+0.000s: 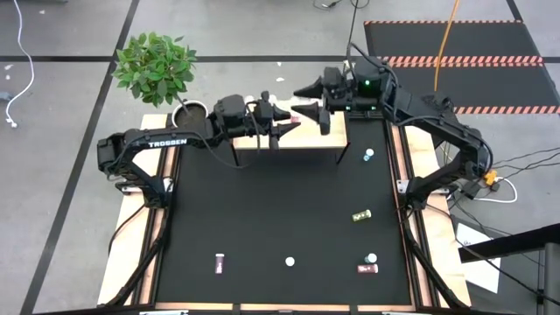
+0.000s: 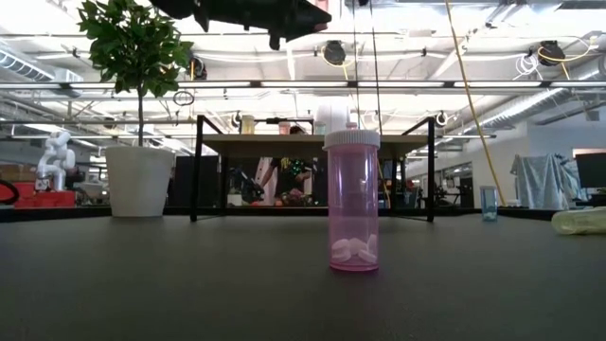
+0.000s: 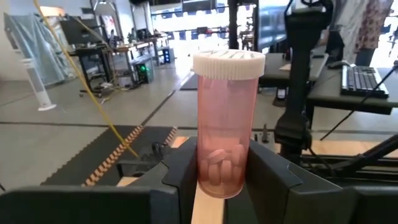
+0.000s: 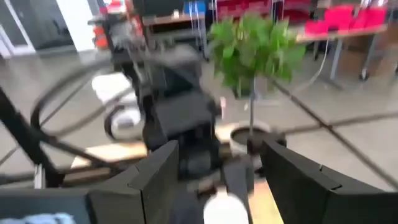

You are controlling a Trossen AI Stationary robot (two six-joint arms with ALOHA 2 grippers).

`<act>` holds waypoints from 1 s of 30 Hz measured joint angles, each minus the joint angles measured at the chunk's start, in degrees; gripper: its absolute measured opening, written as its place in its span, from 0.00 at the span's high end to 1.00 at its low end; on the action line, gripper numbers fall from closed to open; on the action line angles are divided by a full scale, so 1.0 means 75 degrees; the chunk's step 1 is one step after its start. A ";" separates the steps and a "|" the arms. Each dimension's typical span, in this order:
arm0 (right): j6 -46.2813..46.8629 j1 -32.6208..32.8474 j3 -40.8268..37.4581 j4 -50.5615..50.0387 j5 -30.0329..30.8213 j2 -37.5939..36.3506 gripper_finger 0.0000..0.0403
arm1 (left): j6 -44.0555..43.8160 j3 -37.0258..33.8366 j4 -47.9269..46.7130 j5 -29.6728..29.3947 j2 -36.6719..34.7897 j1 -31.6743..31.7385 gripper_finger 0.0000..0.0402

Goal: Pick and place medicine bottles onto shelf by color
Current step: Put the top orange pill bottle on the shelf aligned with the other orange pill bottle

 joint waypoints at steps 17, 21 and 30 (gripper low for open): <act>-0.0817 0.0482 0.0006 -0.1467 0.0371 -0.0448 0.44 | -0.0102 0.0003 0.0467 -0.0050 0.0510 -0.0660 0.70; -0.0868 0.0626 0.0006 -0.1870 0.0369 -0.0448 0.44 | -0.0095 0.0003 0.0482 -0.0071 0.0494 -0.0694 0.70; -0.0891 0.0685 0.0000 -0.2629 0.0389 -0.0355 0.44 | -0.0103 0.0003 0.0490 -0.0071 0.0495 -0.0716 0.70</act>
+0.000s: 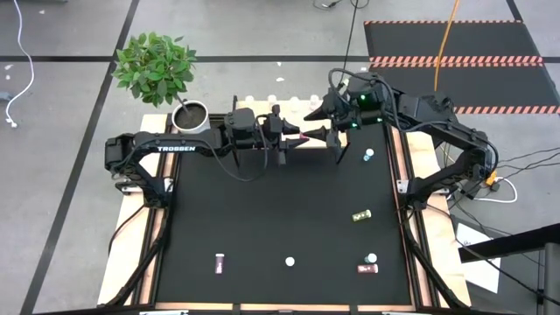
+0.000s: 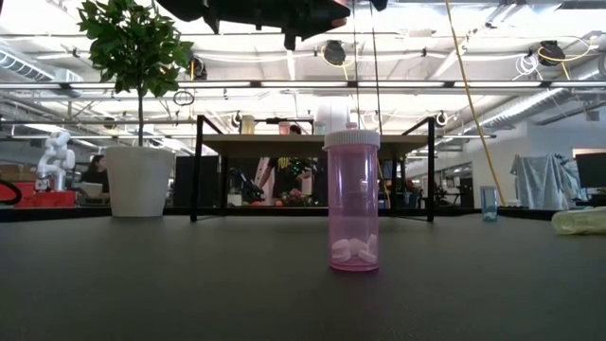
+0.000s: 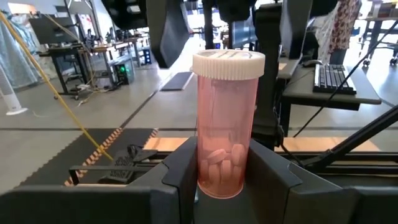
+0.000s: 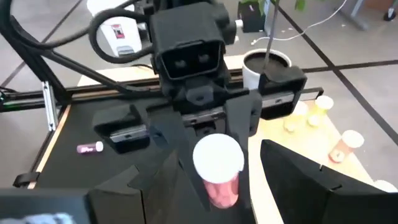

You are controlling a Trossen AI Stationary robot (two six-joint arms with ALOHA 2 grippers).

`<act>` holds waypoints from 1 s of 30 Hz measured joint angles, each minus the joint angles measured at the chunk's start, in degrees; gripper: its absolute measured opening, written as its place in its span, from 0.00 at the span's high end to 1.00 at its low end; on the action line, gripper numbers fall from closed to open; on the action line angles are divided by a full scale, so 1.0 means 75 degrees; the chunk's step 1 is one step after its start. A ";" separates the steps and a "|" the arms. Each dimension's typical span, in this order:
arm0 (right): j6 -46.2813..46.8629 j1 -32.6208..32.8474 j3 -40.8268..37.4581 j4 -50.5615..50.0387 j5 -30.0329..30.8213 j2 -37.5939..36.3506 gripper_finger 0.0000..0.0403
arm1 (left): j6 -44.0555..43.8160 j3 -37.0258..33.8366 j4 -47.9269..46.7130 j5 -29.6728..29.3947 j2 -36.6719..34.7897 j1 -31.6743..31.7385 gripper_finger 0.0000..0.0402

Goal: Pick and place medicine bottles onto shelf by color
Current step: Put the top orange pill bottle on the shelf aligned with the other orange pill bottle

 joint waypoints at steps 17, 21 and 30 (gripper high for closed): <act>-0.0038 0.0000 -0.0630 0.0514 -0.0164 0.0080 0.55 | -0.0077 0.0000 -0.0006 0.0005 0.0000 -0.0004 0.70; 0.0021 0.0000 -0.0630 0.0772 -0.0219 -0.0002 0.57 | -0.0145 0.0000 -0.0009 0.0006 0.0000 -0.0004 0.70; -0.0136 -0.0061 -0.0630 0.0773 -0.0208 -0.0087 0.57 | -0.0121 0.0000 -0.0009 0.0012 0.0000 0.0016 0.70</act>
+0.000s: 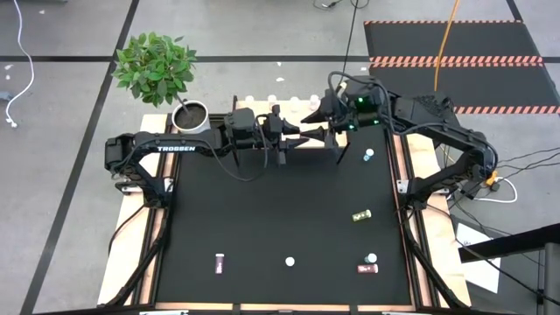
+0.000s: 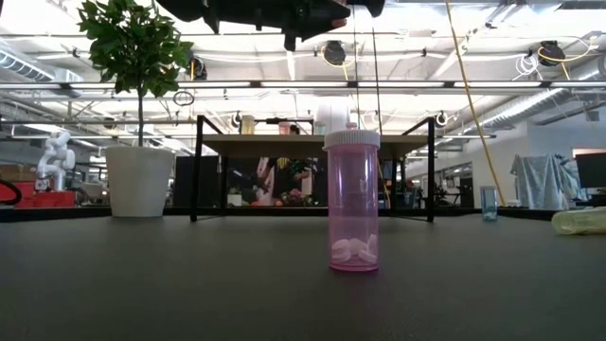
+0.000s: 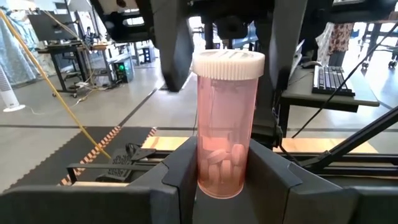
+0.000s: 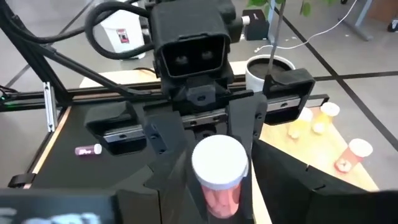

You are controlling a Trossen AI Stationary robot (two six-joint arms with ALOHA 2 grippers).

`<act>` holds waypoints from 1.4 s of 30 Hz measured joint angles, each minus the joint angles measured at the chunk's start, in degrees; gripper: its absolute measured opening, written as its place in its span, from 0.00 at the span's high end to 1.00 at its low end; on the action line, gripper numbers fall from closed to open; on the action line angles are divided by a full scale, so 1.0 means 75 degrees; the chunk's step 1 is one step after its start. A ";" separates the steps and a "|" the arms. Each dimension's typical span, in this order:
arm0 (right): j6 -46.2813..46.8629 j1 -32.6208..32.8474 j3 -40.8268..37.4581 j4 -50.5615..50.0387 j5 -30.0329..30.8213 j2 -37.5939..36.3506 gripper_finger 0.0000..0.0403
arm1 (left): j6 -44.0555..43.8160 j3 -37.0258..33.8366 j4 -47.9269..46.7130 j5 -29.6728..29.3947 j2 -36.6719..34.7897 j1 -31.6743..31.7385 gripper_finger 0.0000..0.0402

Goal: Pick and place medicine bottles onto shelf by color
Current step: Put the top orange pill bottle on the shelf aligned with the other orange pill bottle

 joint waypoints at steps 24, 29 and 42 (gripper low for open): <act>-0.0158 -0.0151 -0.0400 0.1412 0.0579 0.0155 0.71 | -0.0708 0.0000 -0.2147 -0.1827 -0.0901 0.0190 0.56; 0.0018 -0.0448 -0.0967 0.2979 0.0569 0.0350 0.71 | -0.0687 -0.0009 -0.4197 -0.2992 -0.1839 0.0453 0.39; 0.0095 -0.1042 -0.0402 0.4381 0.0063 0.2802 0.71 | -0.0901 -0.0003 -0.5627 -0.3861 -0.3189 0.1558 0.22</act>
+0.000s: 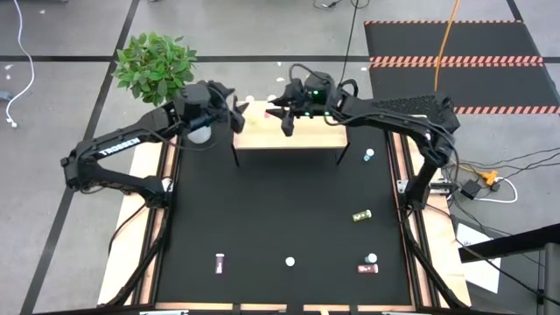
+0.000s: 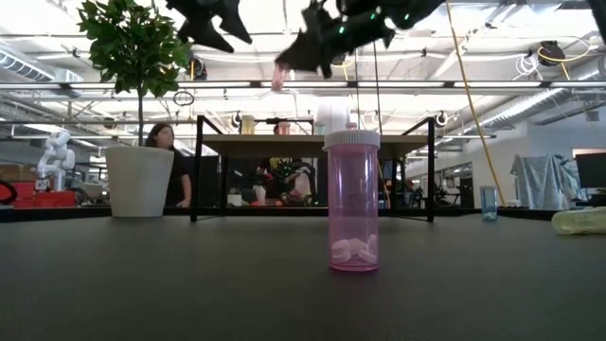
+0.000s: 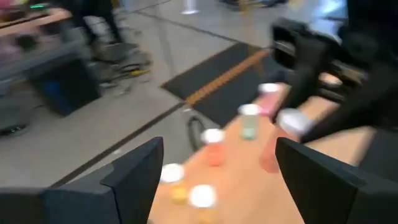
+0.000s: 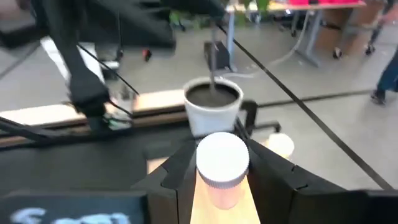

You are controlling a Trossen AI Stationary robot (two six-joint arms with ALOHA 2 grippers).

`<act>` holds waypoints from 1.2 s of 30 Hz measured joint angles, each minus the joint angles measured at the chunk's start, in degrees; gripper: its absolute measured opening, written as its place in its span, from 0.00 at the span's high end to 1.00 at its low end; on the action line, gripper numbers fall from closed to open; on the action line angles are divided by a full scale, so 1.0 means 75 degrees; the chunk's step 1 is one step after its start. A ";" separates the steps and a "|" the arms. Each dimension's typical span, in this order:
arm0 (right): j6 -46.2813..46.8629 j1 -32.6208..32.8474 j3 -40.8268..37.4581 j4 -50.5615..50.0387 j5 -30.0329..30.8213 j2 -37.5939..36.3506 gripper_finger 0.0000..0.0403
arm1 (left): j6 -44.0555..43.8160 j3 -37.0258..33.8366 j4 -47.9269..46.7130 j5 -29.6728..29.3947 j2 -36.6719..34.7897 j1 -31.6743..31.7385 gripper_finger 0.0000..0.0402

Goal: Pick and place medicine bottles onto shelf by color
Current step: Put the top orange pill bottle on the shelf aligned with the other orange pill bottle

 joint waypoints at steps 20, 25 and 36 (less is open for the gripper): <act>-0.0506 -0.0641 -0.0092 -0.0457 0.0119 0.0791 0.71 | -0.0370 0.0003 -0.0010 -0.0366 0.0539 0.0345 0.22; -0.0684 -0.0757 -0.0131 -0.0395 -0.0493 0.0851 0.71 | -0.0120 0.0003 0.0542 -0.0367 0.0771 0.0345 0.22; -0.0613 -0.0866 -0.0138 0.0102 -0.0677 0.1240 0.71 | -0.0076 0.0003 0.1101 -0.0365 0.0796 0.0379 0.22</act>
